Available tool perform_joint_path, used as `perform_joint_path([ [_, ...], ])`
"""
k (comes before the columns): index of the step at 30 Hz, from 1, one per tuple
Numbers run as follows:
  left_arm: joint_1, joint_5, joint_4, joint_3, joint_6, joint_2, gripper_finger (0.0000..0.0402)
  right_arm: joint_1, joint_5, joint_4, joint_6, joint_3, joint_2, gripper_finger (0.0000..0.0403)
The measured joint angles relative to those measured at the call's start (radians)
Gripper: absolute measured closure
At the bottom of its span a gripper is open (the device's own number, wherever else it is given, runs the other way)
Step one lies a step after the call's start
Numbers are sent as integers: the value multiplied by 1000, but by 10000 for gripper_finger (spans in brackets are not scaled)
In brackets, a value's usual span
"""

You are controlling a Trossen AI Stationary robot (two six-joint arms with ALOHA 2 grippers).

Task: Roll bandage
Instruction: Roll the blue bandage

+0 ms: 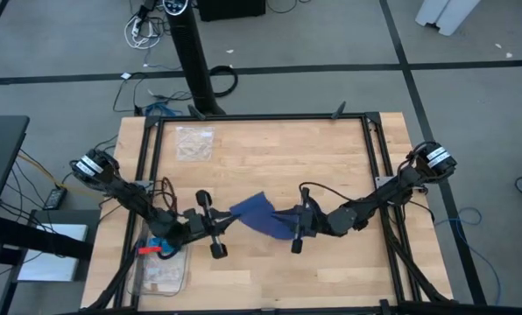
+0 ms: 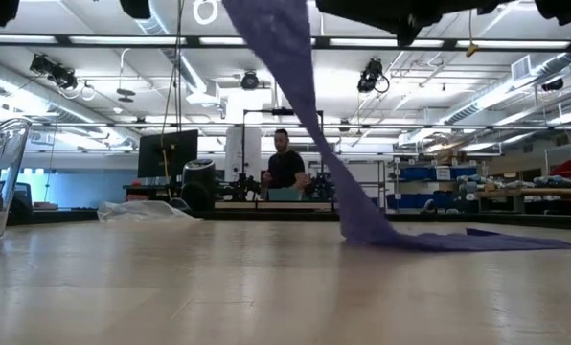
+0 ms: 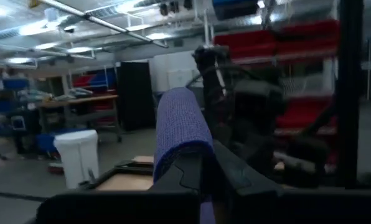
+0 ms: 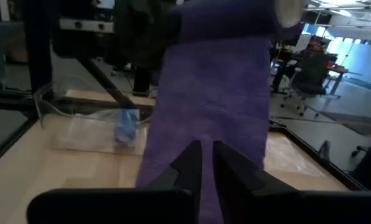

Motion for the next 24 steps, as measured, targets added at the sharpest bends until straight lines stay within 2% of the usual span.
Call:
perform_joint_path([
  [4,-1,-17,-96,42,48,-75,385,16,16,-103,14,0,-27,375],
  [12,-1,-72,-550,168,36,-221,385,29,19,-315,101,1,-87,399],
  [19,-13,-174,-953,350,19,-308,385,29,18,-565,244,2,-127,392],
  [24,-14,-220,-1204,455,-24,-321,385,28,-70,-698,351,2,-114,394],
])
